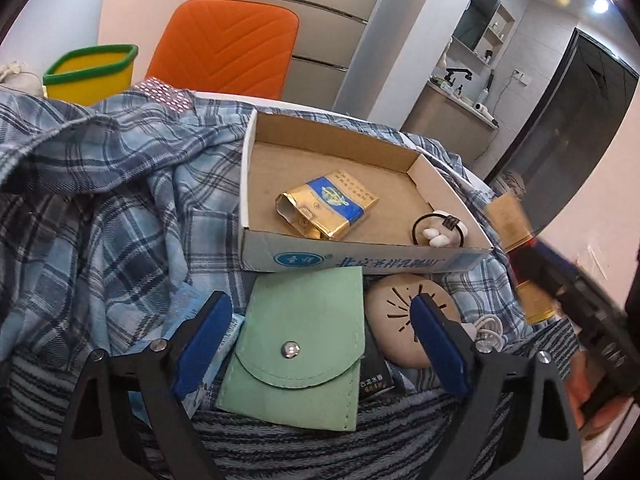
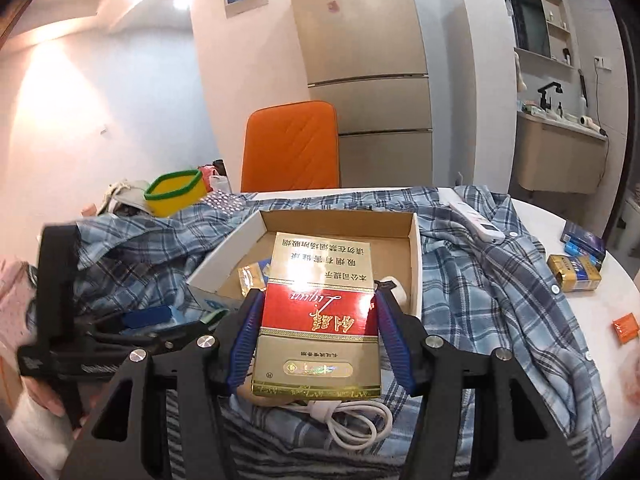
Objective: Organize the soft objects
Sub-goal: 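Grasp the mint-green pouch with the left tool while the right tool holds the Liqun pack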
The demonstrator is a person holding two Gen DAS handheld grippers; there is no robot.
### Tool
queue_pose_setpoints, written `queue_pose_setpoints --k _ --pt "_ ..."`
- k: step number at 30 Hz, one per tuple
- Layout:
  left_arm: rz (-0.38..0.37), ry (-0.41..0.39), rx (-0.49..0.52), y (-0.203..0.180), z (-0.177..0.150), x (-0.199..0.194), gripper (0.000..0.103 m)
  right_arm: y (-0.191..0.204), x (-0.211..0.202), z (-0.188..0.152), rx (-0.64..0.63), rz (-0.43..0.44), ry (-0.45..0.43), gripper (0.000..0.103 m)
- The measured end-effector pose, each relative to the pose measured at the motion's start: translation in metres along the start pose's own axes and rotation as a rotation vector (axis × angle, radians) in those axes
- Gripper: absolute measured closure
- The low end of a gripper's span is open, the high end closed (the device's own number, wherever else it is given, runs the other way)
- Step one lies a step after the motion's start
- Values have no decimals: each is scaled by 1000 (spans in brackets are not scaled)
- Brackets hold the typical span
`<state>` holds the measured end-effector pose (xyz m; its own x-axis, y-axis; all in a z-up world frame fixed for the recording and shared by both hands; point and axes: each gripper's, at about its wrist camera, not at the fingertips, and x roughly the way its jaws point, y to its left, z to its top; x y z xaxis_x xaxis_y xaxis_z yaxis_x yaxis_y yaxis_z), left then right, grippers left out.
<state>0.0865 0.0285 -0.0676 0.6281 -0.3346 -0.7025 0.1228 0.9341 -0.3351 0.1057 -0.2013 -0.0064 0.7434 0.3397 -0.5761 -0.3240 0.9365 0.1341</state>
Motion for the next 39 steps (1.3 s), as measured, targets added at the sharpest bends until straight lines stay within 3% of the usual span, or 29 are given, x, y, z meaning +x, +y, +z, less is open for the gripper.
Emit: queue_pose_setpoints --k 4,10,16,20,27,29,33,39 --pt "-56 -8 0 -1 1 -4 13 -1 9 -7 -1 4 38 44" --pt "-56 25 -56 10 5 2 13 -4 14 -10 9 7 57 44" --pt "-49 72 -21 4 4 11 7 0 14 -12 -10 5 58 44" --pt "-48 98 -53 9 4 16 7 0 14 -12 -10 4 60 44" --pt "-4 89 -81 16 2 14 44 1 14 -12 -13 3 60 44" --pt "-7 75 -88 18 2 11 50 1 14 -12 -12 2 59 44" --pt "39 -24 -14 3 -2 -9 77 1 13 -12 -13 1 58 44" --pt "88 -152 62 -11 -5 -36 92 1 13 -13 -14 2 57 44"
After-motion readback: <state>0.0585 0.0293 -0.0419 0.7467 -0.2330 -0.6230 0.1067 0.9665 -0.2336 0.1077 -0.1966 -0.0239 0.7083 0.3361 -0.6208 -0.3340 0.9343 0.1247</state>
